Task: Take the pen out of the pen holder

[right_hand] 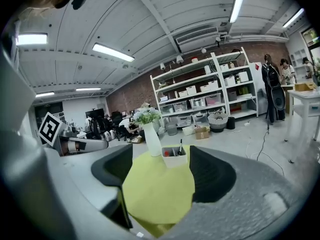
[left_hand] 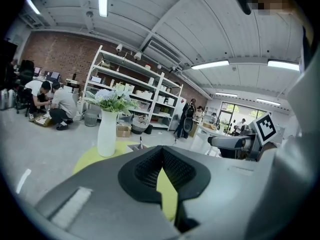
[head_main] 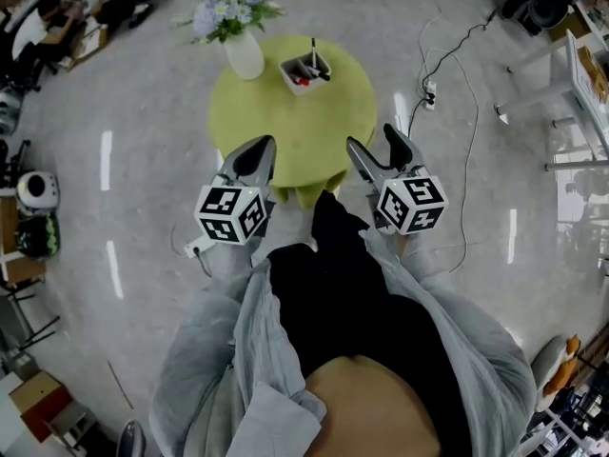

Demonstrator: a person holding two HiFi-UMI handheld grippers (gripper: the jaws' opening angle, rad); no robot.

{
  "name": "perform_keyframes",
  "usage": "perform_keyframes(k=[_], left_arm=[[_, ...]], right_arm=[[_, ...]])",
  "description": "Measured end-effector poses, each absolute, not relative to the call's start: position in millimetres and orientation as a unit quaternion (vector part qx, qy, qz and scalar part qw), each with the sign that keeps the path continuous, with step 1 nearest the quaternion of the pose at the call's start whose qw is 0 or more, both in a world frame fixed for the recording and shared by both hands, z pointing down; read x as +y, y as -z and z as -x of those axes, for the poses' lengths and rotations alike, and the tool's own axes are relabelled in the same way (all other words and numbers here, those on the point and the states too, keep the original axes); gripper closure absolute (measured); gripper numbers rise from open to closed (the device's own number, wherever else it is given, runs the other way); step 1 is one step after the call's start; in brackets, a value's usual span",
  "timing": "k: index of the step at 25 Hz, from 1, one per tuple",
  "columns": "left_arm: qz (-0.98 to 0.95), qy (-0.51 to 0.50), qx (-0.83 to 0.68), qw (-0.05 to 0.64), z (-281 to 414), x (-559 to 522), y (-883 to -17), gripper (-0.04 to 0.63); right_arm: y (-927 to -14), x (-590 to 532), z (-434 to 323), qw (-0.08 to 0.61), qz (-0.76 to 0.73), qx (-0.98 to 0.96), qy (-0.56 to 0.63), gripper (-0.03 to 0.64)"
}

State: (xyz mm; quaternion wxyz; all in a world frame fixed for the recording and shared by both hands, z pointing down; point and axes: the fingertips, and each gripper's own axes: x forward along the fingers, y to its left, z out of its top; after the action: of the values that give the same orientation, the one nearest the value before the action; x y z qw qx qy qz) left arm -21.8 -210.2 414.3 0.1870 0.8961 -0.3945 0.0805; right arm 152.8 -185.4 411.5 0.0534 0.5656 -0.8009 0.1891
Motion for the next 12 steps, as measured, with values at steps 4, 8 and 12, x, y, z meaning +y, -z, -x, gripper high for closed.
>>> perform_keyframes(k=[4,8,12], left_arm=[[-0.888,-0.076,-0.413,0.188,12.8,-244.2,-407.5,0.578],[-0.88,-0.075,-0.428,0.19,4.2,-274.8,-404.5,0.578],[-0.868,-0.081,-0.449,0.195,0.1,-295.7,-410.6,0.578]], right_arm=[[-406.0,-223.2,-165.5,0.059,-0.555,-0.809,-0.185,0.264],[-405.1,-259.7,-175.7,0.061,-0.541,-0.817,-0.189,0.264],[-414.4,-287.8,-179.4,0.061,-0.521,-0.827,-0.202,0.264]])
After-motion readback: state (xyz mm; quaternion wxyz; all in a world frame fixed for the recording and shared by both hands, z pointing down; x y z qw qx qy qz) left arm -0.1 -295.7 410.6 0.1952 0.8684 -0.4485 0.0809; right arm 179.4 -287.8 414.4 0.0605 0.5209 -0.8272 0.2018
